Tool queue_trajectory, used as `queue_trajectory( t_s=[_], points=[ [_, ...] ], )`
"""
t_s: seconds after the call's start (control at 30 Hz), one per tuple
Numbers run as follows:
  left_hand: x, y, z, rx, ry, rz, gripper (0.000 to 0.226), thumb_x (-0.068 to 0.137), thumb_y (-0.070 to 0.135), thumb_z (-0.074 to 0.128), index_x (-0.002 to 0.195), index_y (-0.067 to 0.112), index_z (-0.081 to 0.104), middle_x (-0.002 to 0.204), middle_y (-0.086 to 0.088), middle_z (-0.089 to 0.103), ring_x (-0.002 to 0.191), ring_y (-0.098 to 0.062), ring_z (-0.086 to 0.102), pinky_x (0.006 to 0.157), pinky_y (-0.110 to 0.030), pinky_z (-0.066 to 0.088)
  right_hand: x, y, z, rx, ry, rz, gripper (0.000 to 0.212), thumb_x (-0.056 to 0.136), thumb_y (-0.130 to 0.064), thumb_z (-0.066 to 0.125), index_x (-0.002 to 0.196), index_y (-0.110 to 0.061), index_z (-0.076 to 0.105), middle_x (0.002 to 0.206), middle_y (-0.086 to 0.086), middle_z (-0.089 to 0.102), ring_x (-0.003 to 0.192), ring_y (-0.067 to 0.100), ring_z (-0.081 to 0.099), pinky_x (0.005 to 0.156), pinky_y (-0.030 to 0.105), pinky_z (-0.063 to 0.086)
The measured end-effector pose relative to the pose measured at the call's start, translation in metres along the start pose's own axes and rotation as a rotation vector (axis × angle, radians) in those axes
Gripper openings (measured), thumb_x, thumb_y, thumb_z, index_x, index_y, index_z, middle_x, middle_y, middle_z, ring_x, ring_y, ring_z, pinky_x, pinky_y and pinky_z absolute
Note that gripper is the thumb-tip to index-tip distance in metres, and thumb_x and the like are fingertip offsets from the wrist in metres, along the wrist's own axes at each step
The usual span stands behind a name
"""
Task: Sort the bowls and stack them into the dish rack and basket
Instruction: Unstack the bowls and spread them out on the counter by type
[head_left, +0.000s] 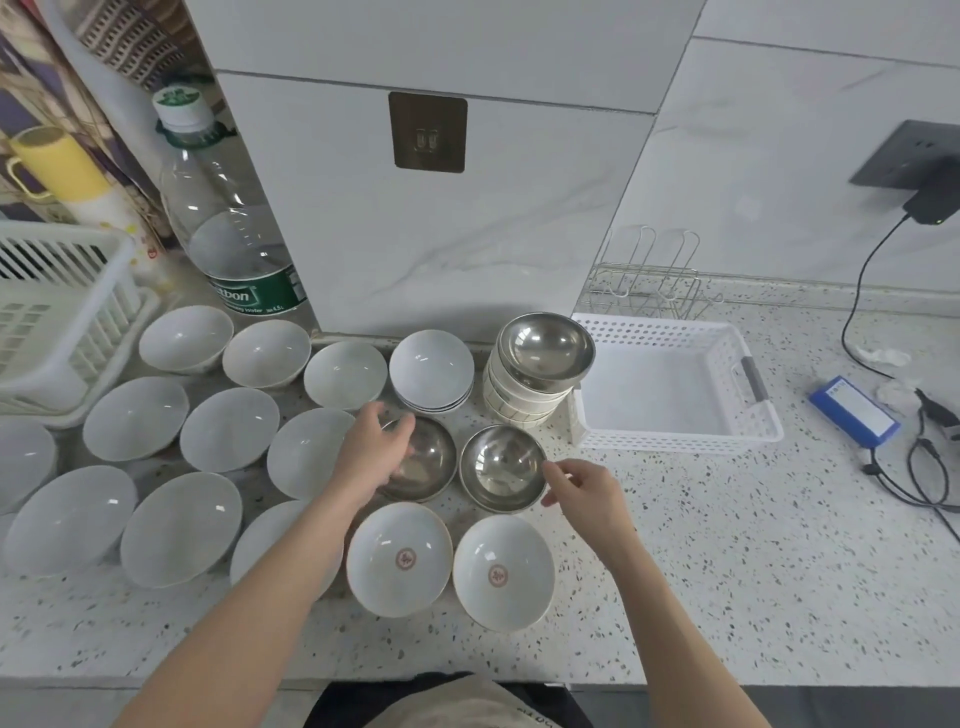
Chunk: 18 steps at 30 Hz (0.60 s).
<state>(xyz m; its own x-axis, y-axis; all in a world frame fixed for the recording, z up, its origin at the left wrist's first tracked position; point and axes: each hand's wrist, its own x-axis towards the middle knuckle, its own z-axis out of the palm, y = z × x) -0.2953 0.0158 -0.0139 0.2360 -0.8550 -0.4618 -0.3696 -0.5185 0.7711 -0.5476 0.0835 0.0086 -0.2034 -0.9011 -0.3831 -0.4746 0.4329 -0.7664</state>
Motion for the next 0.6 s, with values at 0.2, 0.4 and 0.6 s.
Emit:
queue_trajectory(
  t_s=[0.2,0.4,0.6],
  points=[
    [0.040,0.021,-0.002,-0.070,-0.062,-0.039,0.073,0.093,0.041,0.057,0.152,0.015,0.023,0.082,-0.006,0.072,0.038,-0.011,0.045,0.037,-0.018,0.033,0.007,-0.020,0.013,0.026,0.054,0.032,0.022,0.089,-0.037,0.056,0.079,-0.025,0.072,0.068,-0.006,0.073,0.039,-0.002,0.045,0.047,0.020,0.038],
    [0.060,0.024,0.006,-0.072,-0.105,-0.033,0.046,0.092,0.030,0.059,0.130,0.012,0.040,0.082,-0.004,0.069,0.044,-0.010,0.062,0.031,-0.018,0.031,0.006,-0.022,0.025,-0.009,0.067,0.039,0.026,0.090,-0.035,0.057,0.074,-0.021,0.071,0.066,-0.006,0.071,0.043,-0.001,0.047,0.048,0.021,0.039],
    [0.073,0.017,0.004,-0.044,-0.114,0.071,0.063,0.089,0.010,0.052,0.147,0.026,0.031,0.119,-0.001,0.060,0.057,-0.013,0.073,0.044,-0.024,0.042,0.004,-0.018,0.034,-0.043,0.064,0.065,0.027,0.092,-0.038,0.056,0.071,-0.027,0.069,0.067,-0.007,0.072,0.047,-0.005,0.054,0.054,0.020,0.041]
  ],
)
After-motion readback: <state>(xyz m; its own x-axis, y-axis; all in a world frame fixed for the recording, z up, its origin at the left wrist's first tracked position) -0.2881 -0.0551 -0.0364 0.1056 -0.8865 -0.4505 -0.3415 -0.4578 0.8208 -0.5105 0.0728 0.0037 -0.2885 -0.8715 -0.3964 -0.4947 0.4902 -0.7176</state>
